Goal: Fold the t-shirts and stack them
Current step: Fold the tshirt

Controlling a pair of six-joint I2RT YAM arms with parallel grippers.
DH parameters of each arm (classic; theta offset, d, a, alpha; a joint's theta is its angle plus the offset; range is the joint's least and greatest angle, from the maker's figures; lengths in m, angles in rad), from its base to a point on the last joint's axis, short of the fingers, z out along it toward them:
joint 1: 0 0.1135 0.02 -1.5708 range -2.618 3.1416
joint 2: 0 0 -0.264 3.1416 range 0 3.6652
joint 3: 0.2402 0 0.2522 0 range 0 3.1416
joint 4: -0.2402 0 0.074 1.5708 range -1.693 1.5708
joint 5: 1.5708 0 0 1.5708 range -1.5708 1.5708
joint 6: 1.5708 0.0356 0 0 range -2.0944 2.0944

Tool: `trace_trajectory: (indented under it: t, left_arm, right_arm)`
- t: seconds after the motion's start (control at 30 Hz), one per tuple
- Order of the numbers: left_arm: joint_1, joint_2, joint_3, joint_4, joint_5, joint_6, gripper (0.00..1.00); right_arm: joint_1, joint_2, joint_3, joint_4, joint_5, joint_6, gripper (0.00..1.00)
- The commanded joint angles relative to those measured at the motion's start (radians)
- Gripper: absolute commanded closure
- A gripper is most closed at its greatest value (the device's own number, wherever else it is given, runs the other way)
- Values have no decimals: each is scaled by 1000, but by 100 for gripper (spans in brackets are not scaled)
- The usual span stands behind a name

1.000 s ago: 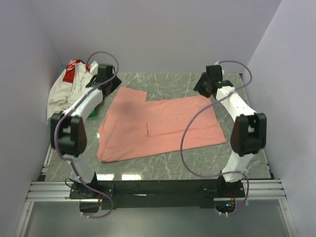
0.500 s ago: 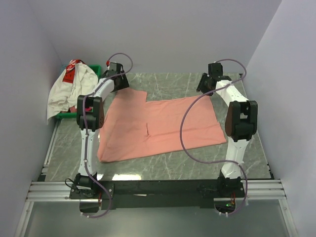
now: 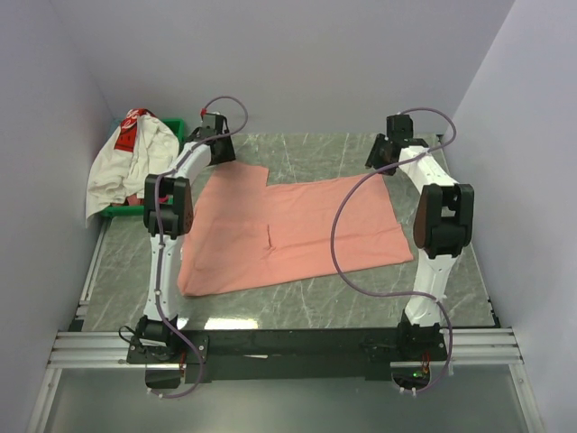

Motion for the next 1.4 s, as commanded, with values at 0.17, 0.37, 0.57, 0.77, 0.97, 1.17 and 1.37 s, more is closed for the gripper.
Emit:
trace_trajectory:
  t: [0.17, 0.37, 0.57, 0.77, 0.97, 1.17, 1.37]
  left_arm:
    - [-37, 47, 90, -91, -138, 56, 61]
    - [-38, 22, 89, -51, -200, 63, 97]
    - [-37, -93, 7, 103, -213, 73, 100]
    - [-37, -156, 6, 174, -190, 63, 100]
    - [-37, -202, -25, 216, -182, 63, 100]
    - [-35, -223, -55, 231, -158, 73, 100]
    - [-31, -232, -82, 245, -141, 67, 100]
  right_arm:
    - [-33, -36, 5, 6, -3, -19, 50]
    - [-33, 25, 54, -33, -11, -25, 50]
    - [-33, 91, 109, -71, 12, -10, 50]
    - [-62, 156, 163, -100, 53, 15, 50]
    - [-73, 205, 224, -129, 70, 45, 51]
    - [-76, 246, 313, -149, 76, 87, 51]
    - [-74, 320, 416, -194, 78, 141, 52]
